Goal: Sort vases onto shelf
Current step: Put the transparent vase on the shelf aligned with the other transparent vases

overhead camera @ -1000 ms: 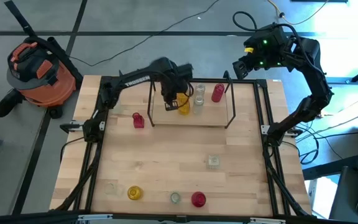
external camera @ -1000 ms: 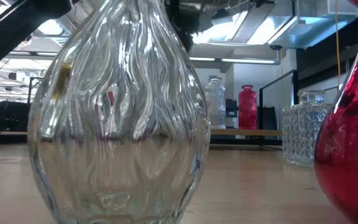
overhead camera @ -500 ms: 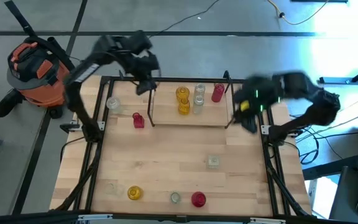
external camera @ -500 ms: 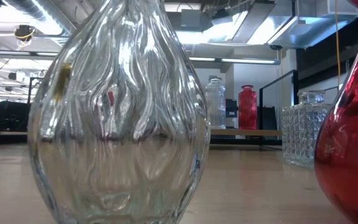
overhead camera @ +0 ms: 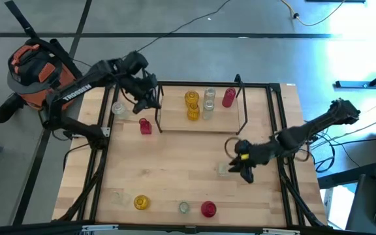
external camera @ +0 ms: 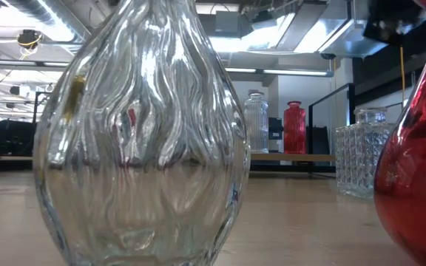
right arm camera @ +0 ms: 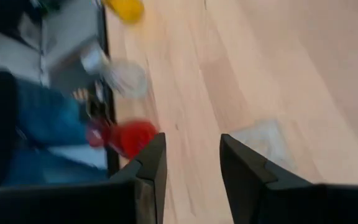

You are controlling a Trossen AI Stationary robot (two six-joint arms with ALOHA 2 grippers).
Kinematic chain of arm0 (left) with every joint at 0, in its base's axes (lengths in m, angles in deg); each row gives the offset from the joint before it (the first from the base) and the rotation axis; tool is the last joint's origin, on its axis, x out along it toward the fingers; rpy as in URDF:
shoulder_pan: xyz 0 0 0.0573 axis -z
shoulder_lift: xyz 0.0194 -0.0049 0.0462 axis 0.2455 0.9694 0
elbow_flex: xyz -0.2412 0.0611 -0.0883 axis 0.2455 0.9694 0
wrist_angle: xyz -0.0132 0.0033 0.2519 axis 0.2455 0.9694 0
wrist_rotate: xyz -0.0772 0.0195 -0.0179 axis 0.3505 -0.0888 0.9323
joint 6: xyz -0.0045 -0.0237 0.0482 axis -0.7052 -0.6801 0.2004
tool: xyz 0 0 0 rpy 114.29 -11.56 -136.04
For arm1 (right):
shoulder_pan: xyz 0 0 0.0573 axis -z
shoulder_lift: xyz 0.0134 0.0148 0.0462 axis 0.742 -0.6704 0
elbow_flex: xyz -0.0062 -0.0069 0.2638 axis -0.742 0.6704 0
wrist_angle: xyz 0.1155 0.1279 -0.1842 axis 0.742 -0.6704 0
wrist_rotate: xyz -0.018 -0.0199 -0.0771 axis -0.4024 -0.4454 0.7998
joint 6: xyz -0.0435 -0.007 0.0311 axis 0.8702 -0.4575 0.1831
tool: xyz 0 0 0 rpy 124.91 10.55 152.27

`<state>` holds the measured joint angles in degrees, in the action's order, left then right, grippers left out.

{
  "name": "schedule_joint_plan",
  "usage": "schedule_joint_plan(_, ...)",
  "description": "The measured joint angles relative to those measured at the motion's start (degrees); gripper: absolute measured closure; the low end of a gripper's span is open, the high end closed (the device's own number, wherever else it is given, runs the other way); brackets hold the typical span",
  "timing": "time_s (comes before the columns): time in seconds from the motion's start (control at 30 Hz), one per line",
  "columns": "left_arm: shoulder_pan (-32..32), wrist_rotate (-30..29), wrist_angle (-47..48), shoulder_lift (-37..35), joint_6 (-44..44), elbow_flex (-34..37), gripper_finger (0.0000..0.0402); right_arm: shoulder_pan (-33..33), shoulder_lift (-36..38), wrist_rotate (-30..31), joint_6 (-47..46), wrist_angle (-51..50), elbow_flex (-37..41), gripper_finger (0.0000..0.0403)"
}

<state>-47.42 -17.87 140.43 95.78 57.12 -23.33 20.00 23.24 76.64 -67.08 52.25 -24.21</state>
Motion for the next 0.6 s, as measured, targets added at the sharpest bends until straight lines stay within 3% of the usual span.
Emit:
schedule_joint_plan(0.23, 0.0, 0.0, -0.2, -3.8, -1.0, 8.8, 0.0401, -2.5, -4.9, 3.3, 5.5, 0.9, 0.7, 0.0281)
schedule_joint_plan(0.47, 0.0, -0.4, -0.3, -6.4, -1.0, 10.5, 0.0401, -2.5, -9.6, 5.5, 10.3, 1.4, 0.6, 0.0207)
schedule_joint_plan(0.6, 0.0, -0.4, -0.2, -6.7, -1.0, 10.5, 0.0401, -2.4, -12.8, 5.6, 10.9, 0.1, 0.6, 0.0187)
